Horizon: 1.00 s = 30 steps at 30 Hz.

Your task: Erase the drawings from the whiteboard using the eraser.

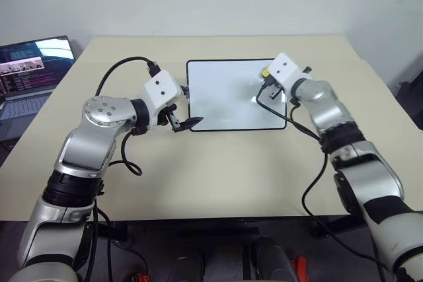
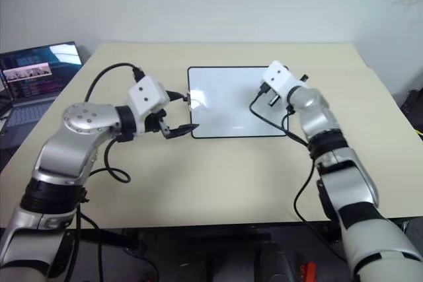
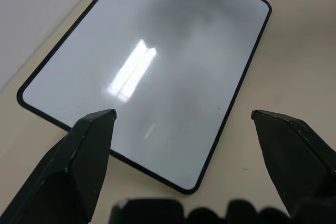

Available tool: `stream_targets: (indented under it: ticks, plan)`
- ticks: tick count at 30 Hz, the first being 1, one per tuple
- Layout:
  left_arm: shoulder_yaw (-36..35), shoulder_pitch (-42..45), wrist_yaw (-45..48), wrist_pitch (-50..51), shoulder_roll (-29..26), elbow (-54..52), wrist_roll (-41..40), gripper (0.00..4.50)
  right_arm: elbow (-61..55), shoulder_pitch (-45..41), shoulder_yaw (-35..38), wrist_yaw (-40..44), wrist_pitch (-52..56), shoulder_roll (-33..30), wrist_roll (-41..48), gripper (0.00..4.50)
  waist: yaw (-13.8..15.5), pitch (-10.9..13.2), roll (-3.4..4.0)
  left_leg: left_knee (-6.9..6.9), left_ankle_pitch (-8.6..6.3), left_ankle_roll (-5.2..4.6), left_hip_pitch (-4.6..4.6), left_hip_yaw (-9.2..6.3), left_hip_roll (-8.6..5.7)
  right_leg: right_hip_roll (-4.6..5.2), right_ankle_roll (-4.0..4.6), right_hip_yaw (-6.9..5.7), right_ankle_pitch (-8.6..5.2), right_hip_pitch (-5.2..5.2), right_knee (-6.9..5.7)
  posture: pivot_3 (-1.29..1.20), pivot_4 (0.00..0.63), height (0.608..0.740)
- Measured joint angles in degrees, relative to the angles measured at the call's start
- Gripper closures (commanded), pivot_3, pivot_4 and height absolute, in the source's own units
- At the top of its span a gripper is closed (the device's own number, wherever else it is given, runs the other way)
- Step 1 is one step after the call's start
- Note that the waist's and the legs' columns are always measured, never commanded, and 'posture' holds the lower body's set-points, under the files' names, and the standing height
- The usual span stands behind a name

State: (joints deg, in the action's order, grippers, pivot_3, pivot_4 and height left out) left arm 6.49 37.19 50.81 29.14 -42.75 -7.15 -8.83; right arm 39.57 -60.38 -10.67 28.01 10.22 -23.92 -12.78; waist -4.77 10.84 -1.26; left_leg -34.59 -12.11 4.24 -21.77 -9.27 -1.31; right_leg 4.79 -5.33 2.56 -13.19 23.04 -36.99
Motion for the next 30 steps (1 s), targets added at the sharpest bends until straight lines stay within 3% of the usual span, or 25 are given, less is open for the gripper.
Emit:
stream_targets:
  ticks: [5,8,13,20,30]
  plan:
    - [0.7,0.1,0.9,0.1,1.7,0.1,-0.3,0.00,-21.5,6.8,6.9,8.5,14.6,-7.5,7.8,4.15,0.2,0.1,0.09,-0.07,0.02,0.32,-1.46,0.12,-0.10,0.17,0.11,-0.12,0.06,1.22,0.13,0.00,0.150,0.740]
    - [1.2,0.2,1.2,0.5,3.7,0.0,-0.6,0.00,-27.4,8.0,10.4,9.4,21.3,-11.3,9.9,4.15,0.3,0.1,0.10,-0.06,-0.17,0.38,-1.49,0.20,-0.13,0.24,0.03,-0.11,-0.01,1.19,0.24,0.00,0.150,0.740]
    - [3.7,1.7,2.6,3.1,11.8,-1.6,-5.6,0.00,-30.4,15.7,15.9,11.0,34.6,-21.4,11.6,4.15,2.3,0.1,0.04,-0.29,-0.25,0.32,-1.46,0.22,-0.19,0.30,-0.02,-0.14,-0.05,1.01,0.19,0.00,0.150,0.740]
    - [9.6,4.1,4.9,0.6,15.2,2.4,-4.7,0.00,-29.7,25.0,20.6,11.7,44.1,-20.0,18.4,4.15,1.3,0.1,0.08,-0.35,-0.23,0.32,-0.97,0.53,-0.12,0.28,-0.27,0.09,-0.19,0.65,0.14,0.00,0.150,0.740]
    - [10.2,4.1,4.9,0.3,17.8,4.7,-4.7,0.00,-18.8,24.5,23.0,3.6,44.3,-18.0,18.7,4.15,1.5,0.1,0.09,-0.42,-0.22,0.32,-0.89,0.49,-0.13,0.28,-0.18,0.08,-0.12,0.49,0.14,0.00,0.150,0.740]
